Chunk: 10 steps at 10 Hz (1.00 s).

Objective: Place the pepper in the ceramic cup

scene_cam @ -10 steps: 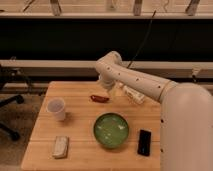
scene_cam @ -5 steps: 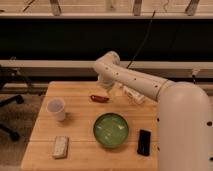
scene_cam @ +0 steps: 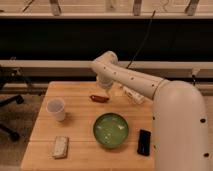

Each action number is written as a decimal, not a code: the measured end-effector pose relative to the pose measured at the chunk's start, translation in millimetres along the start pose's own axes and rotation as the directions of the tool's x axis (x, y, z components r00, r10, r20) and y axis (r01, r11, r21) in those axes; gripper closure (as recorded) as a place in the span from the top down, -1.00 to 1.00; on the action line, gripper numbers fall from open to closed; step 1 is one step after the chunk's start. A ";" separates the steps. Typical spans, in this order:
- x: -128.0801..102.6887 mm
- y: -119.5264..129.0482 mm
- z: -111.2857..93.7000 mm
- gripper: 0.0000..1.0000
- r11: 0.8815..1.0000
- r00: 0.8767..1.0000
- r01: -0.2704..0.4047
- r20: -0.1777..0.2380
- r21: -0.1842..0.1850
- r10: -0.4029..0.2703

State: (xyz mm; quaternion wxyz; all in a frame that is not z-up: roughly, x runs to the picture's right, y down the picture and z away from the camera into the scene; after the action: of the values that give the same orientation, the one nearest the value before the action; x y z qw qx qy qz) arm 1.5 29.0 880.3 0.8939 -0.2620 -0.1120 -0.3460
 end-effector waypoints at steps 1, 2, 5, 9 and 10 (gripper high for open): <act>0.8 0.4 1.2 0.60 1.000 1.000 -0.008 0.004 -0.004 0.008; 3.1 2.1 9.3 0.60 0.999 1.000 -0.024 0.000 -0.029 0.024; -0.3 -1.4 31.8 0.60 0.996 0.998 -0.065 0.019 -0.067 0.066; -4.9 1.7 59.4 0.60 0.985 0.988 -0.121 0.082 -0.120 0.131; -5.4 3.5 65.0 0.60 0.983 0.985 -0.132 0.097 -0.129 0.145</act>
State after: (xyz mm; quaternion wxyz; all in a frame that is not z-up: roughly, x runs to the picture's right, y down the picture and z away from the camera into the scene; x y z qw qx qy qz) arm -1.4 69.7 931.4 0.8911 -0.3412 -0.1193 -0.2745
